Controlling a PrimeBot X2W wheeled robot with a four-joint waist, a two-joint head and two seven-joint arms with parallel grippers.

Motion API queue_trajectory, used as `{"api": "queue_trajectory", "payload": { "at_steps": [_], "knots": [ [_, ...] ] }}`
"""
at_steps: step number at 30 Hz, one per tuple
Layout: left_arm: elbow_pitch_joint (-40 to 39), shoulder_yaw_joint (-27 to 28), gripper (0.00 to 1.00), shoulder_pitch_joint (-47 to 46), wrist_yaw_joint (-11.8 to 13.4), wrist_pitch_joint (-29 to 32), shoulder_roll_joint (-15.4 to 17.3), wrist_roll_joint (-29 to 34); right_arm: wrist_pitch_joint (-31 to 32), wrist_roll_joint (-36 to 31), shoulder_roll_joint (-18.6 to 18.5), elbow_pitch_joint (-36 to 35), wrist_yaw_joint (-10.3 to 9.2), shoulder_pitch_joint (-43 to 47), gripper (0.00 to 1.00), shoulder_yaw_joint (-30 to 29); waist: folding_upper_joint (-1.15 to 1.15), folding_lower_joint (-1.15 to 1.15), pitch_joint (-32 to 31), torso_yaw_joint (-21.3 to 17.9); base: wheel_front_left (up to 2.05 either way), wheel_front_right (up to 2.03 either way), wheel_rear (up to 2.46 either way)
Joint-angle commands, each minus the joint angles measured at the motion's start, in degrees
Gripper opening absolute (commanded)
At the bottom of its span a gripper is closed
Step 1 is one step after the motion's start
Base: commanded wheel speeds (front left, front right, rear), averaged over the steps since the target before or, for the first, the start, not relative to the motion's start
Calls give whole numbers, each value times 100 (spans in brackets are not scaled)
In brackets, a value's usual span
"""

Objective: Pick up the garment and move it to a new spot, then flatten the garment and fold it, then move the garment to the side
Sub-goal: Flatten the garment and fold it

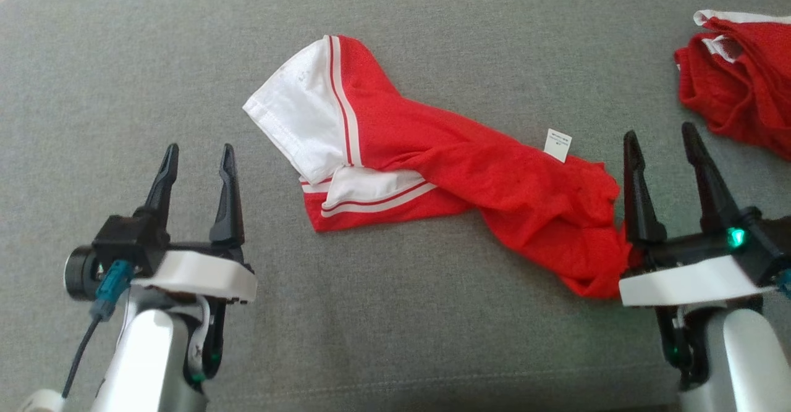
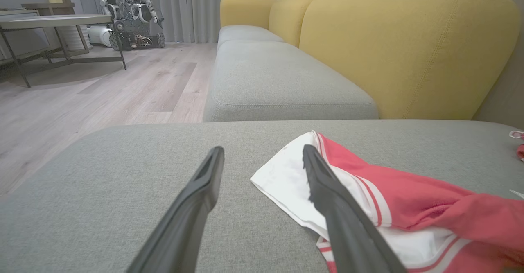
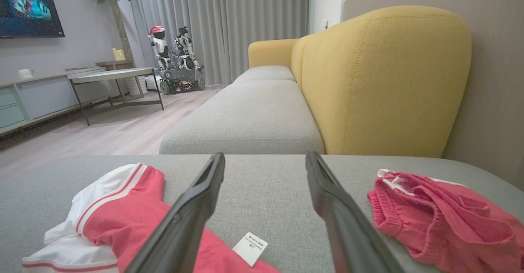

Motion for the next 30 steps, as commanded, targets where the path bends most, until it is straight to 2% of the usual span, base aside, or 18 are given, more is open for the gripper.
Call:
{"api": "queue_trajectory", "payload": {
  "at_steps": [1,19,25,30],
  "knots": [
    [-245,181,100,-79,24,20,157,-23,13,-17,-25,-206,-4,14,100,164,0,0,-5,-6,0,0,0],
    [-264,109,100,-147,60,18,198,-73,111,39,-16,-138,-4,-12,100,143,0,0,61,35,0,0,0],
    [-310,42,100,-254,53,-1,184,-71,583,282,-56,349,-4,119,100,-185,0,0,223,105,0,0,0],
    [-295,-18,100,-364,42,-43,150,-75,896,503,-78,708,-4,99,100,-232,0,0,381,163,0,0,0]
  ]
}}
